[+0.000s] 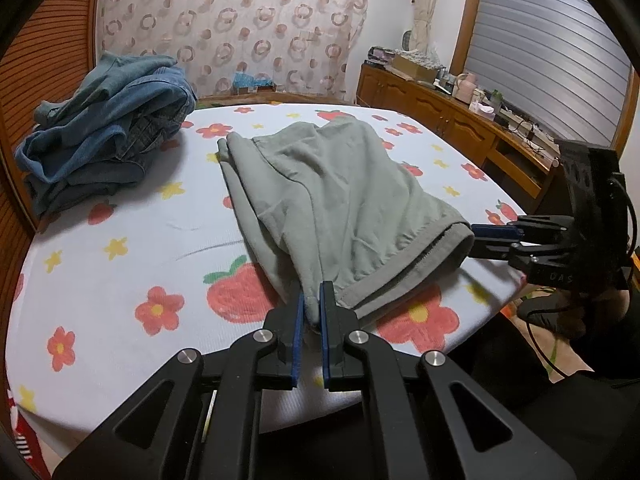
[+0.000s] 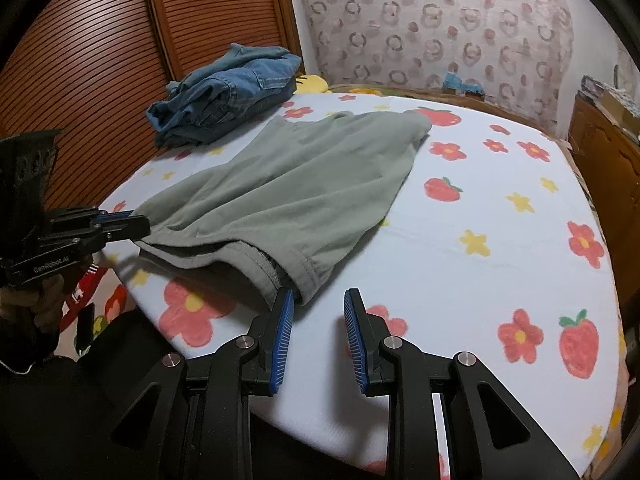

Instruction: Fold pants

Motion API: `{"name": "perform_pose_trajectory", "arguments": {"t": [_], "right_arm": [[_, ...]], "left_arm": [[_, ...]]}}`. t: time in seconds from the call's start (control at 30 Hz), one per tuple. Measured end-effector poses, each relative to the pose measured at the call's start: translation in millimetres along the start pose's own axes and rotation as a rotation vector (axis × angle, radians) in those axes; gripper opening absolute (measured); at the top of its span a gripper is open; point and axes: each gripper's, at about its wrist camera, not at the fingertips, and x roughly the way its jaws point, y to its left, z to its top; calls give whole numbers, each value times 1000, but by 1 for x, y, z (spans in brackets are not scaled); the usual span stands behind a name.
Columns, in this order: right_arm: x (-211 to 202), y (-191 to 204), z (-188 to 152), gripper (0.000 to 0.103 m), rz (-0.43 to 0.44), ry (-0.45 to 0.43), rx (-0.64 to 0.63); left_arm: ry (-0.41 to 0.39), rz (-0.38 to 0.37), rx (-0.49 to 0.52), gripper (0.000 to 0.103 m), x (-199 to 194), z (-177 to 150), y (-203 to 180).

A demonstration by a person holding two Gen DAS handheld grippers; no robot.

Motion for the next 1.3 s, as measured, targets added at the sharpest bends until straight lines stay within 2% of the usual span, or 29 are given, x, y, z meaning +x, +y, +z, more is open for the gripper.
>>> {"name": "perform_pose_trajectory", "arguments": {"t": [0.1, 0.17, 0.2, 0.33, 0.47, 0.53, 0.57, 0.67, 1.0, 1.3], "right_arm": [[1, 2, 3, 27, 3, -4, -2], [1, 3, 4, 27, 3, -9, -8], [0, 6, 4, 27, 0, -12, -11], [2, 11, 6, 27, -7, -20, -20], [5, 16, 6, 16, 2, -15, -39], [4, 17, 7, 14, -2, -27, -40], [4, 17, 7, 8, 0, -28, -35], [4, 14, 6, 3, 2, -34, -27], [-14, 3, -10, 1, 71, -47, 7], [-17, -2, -15, 1, 56, -32, 28]], "left_arm": [[0, 9, 1, 17, -1, 0, 1], [-4, 13, -3, 38, 0, 1, 3], [-9, 14, -6, 43, -1, 1, 4], [-10, 33, -8, 50, 0, 4, 7], [-10, 67, -9, 51, 5, 7, 11], [0, 72, -13, 51, 9, 7, 14], [3, 72, -14, 51, 11, 7, 14], [15, 72, -15, 51, 15, 5, 14], [8, 57, -12, 51, 13, 7, 12], [0, 62, -7, 51, 12, 12, 13]]}}
